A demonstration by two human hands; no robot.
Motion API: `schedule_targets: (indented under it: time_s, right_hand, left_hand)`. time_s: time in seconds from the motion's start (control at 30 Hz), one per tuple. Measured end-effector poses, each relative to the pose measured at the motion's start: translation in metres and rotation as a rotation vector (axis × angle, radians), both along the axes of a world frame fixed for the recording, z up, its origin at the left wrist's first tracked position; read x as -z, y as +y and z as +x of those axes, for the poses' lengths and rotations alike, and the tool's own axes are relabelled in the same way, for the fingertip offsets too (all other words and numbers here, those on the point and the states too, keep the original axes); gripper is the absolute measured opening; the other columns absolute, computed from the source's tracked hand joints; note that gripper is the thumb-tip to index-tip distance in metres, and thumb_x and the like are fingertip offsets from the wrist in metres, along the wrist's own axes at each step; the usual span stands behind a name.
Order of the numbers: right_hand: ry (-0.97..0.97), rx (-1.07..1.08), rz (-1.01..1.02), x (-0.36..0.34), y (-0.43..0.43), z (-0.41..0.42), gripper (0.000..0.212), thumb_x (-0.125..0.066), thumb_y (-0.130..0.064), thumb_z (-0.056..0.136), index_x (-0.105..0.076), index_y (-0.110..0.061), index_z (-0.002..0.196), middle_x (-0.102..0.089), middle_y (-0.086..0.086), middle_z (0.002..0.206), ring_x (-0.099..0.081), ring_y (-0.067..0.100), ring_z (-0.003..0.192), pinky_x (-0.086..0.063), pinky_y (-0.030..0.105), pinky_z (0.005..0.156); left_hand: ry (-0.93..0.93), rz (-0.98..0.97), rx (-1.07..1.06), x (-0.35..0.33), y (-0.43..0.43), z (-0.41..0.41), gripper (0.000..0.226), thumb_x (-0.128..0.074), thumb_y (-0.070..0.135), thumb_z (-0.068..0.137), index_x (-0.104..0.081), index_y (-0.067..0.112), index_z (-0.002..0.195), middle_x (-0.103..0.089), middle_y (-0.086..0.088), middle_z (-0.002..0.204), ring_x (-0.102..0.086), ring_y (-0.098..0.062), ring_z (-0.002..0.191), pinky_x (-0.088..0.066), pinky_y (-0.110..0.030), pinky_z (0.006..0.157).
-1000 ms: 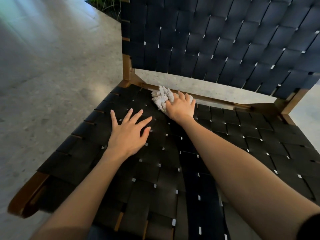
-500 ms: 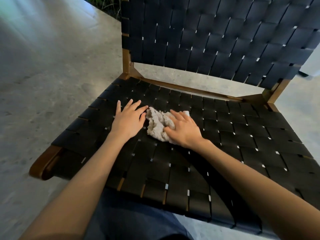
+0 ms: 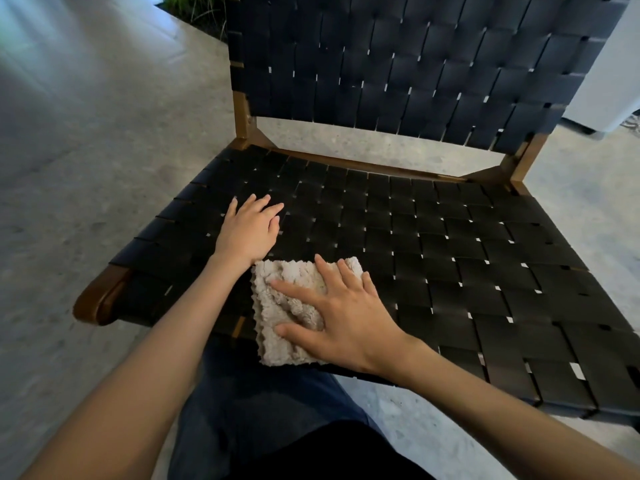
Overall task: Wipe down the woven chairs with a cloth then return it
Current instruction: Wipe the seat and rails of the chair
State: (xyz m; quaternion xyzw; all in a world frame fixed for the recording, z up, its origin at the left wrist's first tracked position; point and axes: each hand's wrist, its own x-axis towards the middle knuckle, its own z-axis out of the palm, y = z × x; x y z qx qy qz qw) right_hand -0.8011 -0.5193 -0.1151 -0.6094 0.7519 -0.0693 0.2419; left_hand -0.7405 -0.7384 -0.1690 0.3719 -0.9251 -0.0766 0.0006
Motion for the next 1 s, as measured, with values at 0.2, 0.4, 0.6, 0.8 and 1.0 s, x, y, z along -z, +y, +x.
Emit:
schedule_targets:
  time_s: [0.2,0.4,0.6,0.8,1.0]
  right_hand:
    - [0.059,0.090,-0.028,0.002,0.028,-0.018,0.059,-0.020,-0.073,0.082,-0.030,-0.058,0.138,-0.013,-0.001,0.161,-0.003,0.027,0.148,-0.002,0.048,0.119]
    - [0.157,0.222,0.034,0.007,0.050,-0.047,0.071,-0.006,-0.075,0.073,-0.024,-0.059,0.140,-0.010,-0.001,0.161,-0.002,0.029,0.148,-0.006,0.050,0.119]
    - [0.192,0.283,0.048,0.034,0.007,-0.078,0.052,-0.031,-0.062,0.094,-0.020,-0.055,0.144,-0.003,0.004,0.162,0.006,0.035,0.147,0.000,0.060,0.116]
    - [0.242,0.387,0.049,0.068,-0.063,-0.135,0.052,-0.029,-0.059,0.096,-0.017,-0.051,0.146,-0.001,0.004,0.162,0.007,0.038,0.146,0.002,0.064,0.113]
    - [0.312,0.498,0.015,0.092,-0.139,-0.179,0.055,-0.024,-0.060,0.096,-0.014,-0.048,0.148,-0.004,0.006,0.161,0.005,0.040,0.146,0.001,0.065,0.111]
  left_hand:
    - [0.008,0.019,-0.007,-0.004,0.004,-0.002,0.042,-0.033,0.029,0.101,-0.037,0.028,0.143,-0.027,-0.003,0.155,-0.015,-0.024,0.145,-0.003,-0.048,0.118]
    - [-0.023,0.132,0.037,-0.005,0.024,-0.028,0.044,-0.031,0.034,0.102,-0.031,0.033,0.146,-0.014,-0.003,0.158,-0.004,-0.025,0.146,0.005,-0.056,0.113]
    - [-0.005,0.109,0.033,0.007,0.030,-0.056,0.045,-0.029,0.026,0.102,-0.028,0.031,0.147,-0.016,0.001,0.158,-0.004,-0.019,0.147,0.005,-0.056,0.113]
    - [0.003,0.036,0.027,0.018,0.024,-0.063,0.047,-0.029,0.029,0.101,-0.024,0.033,0.147,-0.011,0.001,0.159,-0.004,-0.020,0.147,0.003,-0.057,0.114]
    - [-0.004,0.023,0.052,0.023,0.024,-0.064,0.048,-0.023,0.047,0.100,-0.023,0.039,0.146,-0.013,0.005,0.158,-0.002,-0.021,0.147,0.009,-0.059,0.111]
